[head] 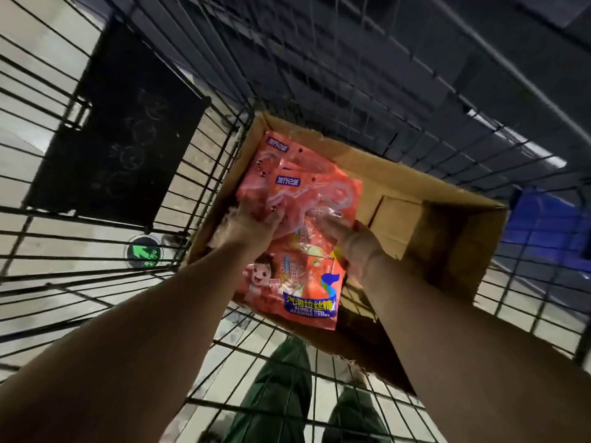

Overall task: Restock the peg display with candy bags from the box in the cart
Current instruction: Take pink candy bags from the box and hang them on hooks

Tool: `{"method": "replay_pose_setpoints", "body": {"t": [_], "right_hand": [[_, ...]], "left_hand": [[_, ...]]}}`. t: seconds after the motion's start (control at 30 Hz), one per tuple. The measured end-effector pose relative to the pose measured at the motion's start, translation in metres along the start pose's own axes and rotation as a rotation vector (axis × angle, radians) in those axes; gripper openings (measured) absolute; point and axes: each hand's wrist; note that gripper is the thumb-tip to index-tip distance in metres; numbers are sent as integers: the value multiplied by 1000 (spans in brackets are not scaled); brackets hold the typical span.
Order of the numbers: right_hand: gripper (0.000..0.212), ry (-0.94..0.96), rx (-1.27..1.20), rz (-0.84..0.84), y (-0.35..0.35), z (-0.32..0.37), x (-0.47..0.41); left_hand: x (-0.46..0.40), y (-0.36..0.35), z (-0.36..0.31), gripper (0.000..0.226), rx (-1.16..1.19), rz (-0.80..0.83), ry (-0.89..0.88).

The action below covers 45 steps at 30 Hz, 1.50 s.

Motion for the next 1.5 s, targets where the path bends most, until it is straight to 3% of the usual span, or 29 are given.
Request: {"method": "replay_pose_setpoints", "body": {"t": [0.07,0.17,0.27,0.33,0.4,0.47,0.53,0.6,0.63,0.67,0.73,0.83,0.97,1.13,1.27,1.5], "right_hand": [[38,-37,29,-69,1,1,4],[35,-53,49,-160,9,-4,11],[17,48,6,-155,25,-3,34],[19,73,4,-195,42,6,57],[33,123,-8,-201,63,19,85],[50,168,-45,-180,87,33,118],[32,255,-139,-158,111,50,159],[19,375,-253,-69,140,65,201],[17,427,-268,-34,155,72,226],[17,466,-262,-46,172,77,247],[11,541,-260,-134,210,81,293],[3,654,-318,-246,280,70,359],[21,708,-386,-436,386,23,449],[26,788,-476,-748,524,-63,536],[21,828,-554,-918,601,-117,584],[29,807,-701,-1040,696,-142,590]], "left_hand": [[-6,-2,1,67,5,55,-26],[-2,-2,-5,56,306,36,2],[20,6,-19,57,546,57,-44],[39,20,-41,36,554,188,-157],[62,39,-70,24,439,294,-271],[92,57,-102,39,343,289,-330],[123,72,-135,53,376,261,-407],[153,79,-170,15,453,287,-477],[171,81,-191,10,483,321,-507],[194,83,-213,20,501,341,-542],[242,76,-253,18,504,385,-629],[315,44,-308,20,550,402,-720],[428,-35,-368,31,558,482,-803],[568,-154,-435,32,433,667,-1016],[647,-226,-464,63,326,827,-1154],[696,-300,-529,35,352,837,-1145]]}}
Point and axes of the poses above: each hand's wrist, its own x-axis away from the middle knuckle, its own y-axis out of the back of the hand, z = x × y, and after that the axes turned 2 degrees about -x, right-handed
